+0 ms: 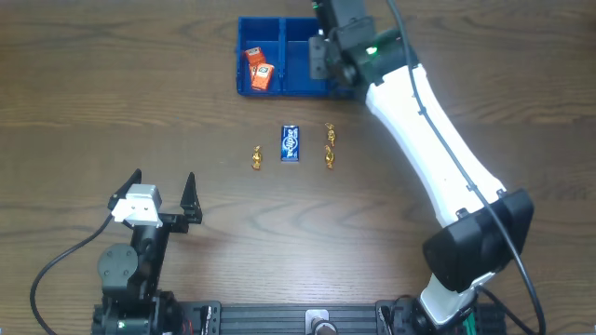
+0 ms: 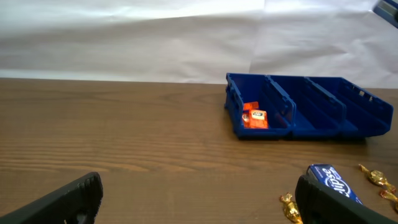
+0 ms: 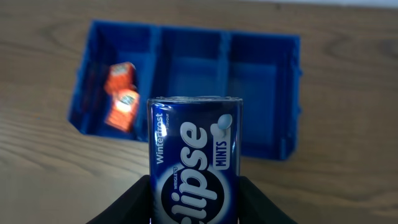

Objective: Sort Candies Into Trays

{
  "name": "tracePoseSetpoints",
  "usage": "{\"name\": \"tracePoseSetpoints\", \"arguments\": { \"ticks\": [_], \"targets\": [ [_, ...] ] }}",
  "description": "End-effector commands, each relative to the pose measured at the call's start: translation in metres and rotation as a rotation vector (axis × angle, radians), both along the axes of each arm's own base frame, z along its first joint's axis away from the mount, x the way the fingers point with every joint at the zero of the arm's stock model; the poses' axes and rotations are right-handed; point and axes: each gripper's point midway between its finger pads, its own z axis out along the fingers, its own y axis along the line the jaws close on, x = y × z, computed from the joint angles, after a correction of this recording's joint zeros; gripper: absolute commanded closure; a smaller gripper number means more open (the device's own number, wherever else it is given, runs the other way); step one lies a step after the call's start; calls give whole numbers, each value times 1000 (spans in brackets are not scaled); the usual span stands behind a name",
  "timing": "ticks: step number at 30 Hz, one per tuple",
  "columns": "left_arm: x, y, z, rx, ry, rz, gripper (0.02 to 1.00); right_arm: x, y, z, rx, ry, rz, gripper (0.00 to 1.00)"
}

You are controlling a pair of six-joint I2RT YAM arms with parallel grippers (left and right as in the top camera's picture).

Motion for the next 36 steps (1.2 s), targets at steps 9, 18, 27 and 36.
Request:
{"name": "tracePoseSetpoints", "arguments": {
  "ticks": [9, 18, 27, 36],
  "targets": [
    [-1, -2, -17, 2, 52, -17, 20, 44, 34, -66, -22, 50, -85, 643],
    [-1, -2, -17, 2, 52, -17, 23, 62, 38, -80, -11, 18, -101, 641],
    [-1, -2, -17, 2, 52, -17, 23, 75, 37, -99, -27, 4, -119, 632],
    [-1, -2, -17, 2, 52, -17, 23, 79, 33, -99, -46, -12, -134, 632]
  ]
}}
